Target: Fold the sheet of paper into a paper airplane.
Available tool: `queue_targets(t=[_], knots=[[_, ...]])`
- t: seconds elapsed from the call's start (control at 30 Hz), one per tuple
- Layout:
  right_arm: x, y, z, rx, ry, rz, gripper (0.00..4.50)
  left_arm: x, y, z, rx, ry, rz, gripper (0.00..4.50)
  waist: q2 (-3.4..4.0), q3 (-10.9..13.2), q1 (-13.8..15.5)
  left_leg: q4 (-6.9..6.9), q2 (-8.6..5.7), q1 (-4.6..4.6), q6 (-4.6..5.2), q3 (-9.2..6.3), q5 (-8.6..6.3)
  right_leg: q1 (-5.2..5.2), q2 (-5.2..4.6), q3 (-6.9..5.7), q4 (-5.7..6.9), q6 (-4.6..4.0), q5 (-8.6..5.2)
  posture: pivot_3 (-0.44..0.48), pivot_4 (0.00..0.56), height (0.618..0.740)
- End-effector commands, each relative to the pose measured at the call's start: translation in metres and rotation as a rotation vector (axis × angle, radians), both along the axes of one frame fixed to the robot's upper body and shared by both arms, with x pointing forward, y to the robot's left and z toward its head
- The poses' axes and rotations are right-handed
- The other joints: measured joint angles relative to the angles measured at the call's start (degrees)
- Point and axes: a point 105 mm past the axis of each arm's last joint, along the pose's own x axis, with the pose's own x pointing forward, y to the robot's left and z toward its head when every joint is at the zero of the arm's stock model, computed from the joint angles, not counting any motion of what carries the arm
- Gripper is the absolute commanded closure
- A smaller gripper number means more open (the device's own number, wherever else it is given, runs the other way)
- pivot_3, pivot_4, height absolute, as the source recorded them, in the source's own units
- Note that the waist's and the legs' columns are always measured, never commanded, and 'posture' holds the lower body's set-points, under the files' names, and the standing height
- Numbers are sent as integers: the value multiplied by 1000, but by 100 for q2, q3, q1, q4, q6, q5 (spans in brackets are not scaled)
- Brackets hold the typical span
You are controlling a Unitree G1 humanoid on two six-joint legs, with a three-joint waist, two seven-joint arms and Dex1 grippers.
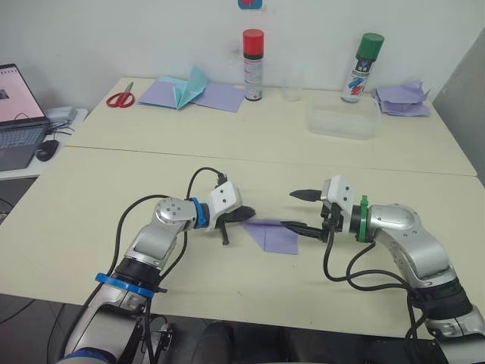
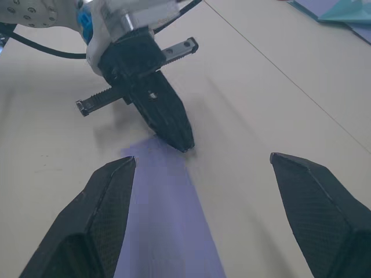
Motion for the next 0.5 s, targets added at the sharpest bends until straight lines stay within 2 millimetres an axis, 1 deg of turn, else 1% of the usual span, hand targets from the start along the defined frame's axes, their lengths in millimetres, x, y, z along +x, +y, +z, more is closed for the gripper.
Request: queue_targets(t=[0.03,0.1,0.2,0.3,0.47,0.5], knots=[[-9,0,11,5,-48,13,637,-8,-1,-7,52,-7,-59,4470,0,0,6,0,0,0,0,0,0,0,0,0,-1,0,0,0,150,740],[-15,1,6,-35,-61,46,637,-9,0,-13,74,0,-62,4470,0,0,11,0,-1,0,0,0,0,3,0,0,-2,0,0,0,150,740],[-30,0,-8,-143,-102,140,637,-7,0,-20,90,4,-59,4470,0,0,12,2,-5,0,0,1,0,6,-1,1,-6,1,0,0,150,740],[-45,-1,-12,-150,-95,221,637,-5,-2,-22,87,6,-59,4470,-1,-1,12,2,-5,3,1,0,0,11,-1,0,-7,1,-1,0,150,740],[-52,-6,-21,-188,-114,265,637,-3,-3,-22,86,6,-61,4470,-2,-1,11,8,-7,9,1,2,0,19,0,4,-6,2,-1,0,150,740],[-53,-6,-22,-187,-115,269,809,-2,-3,-22,85,5,-61,4490,-1,-1,11,8,-8,10,1,3,0,19,1,4,-6,2,-1,0,150,740]])
